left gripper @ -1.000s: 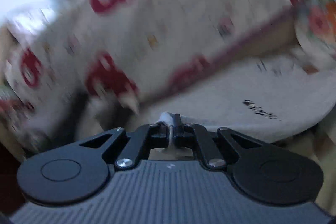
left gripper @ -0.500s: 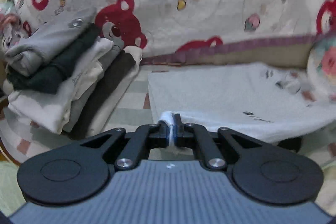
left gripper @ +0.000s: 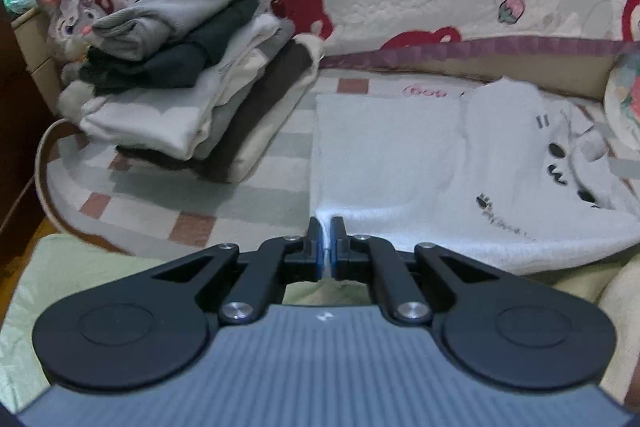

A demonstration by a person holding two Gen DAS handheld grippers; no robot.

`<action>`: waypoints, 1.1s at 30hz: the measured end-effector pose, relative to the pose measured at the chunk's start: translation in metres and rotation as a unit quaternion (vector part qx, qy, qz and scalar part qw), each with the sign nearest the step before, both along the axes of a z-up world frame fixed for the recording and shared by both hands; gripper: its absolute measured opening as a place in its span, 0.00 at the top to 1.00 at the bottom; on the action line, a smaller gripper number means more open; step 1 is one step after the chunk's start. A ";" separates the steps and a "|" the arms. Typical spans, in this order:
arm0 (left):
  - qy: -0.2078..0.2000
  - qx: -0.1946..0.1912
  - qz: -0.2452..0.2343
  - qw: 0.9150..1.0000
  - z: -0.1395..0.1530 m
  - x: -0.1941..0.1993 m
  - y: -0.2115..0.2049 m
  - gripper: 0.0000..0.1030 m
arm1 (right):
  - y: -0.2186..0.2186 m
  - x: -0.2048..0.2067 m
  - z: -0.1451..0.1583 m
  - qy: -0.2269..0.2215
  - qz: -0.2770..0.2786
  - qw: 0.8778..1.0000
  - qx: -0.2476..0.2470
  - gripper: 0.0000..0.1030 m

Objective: Fold clothes

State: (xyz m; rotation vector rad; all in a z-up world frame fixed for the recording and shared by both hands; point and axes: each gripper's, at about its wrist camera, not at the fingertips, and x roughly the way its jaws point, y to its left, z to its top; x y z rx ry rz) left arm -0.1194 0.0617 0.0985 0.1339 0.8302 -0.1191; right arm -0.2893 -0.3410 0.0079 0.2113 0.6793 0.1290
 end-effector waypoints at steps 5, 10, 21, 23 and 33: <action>0.078 0.036 0.013 0.996 -0.037 0.012 0.001 0.97 | 0.002 0.016 -0.031 0.061 0.048 0.997 0.018 0.96; 0.103 0.057 0.001 0.993 -0.038 0.014 -0.004 0.94 | 0.000 0.021 -0.046 0.090 0.021 0.995 0.028 0.87; 0.039 0.076 -0.142 0.986 0.043 0.011 -0.085 0.56 | -0.033 -0.051 -0.046 0.074 -0.086 0.987 0.114 0.65; 0.036 0.074 -0.185 0.979 0.044 0.021 -0.121 0.56 | -0.031 -0.055 -0.058 0.098 -0.098 0.986 0.097 0.64; 0.073 -0.044 -0.390 0.917 -0.025 0.058 -0.333 0.56 | 0.008 -0.037 -0.075 0.070 -0.129 0.988 0.056 0.55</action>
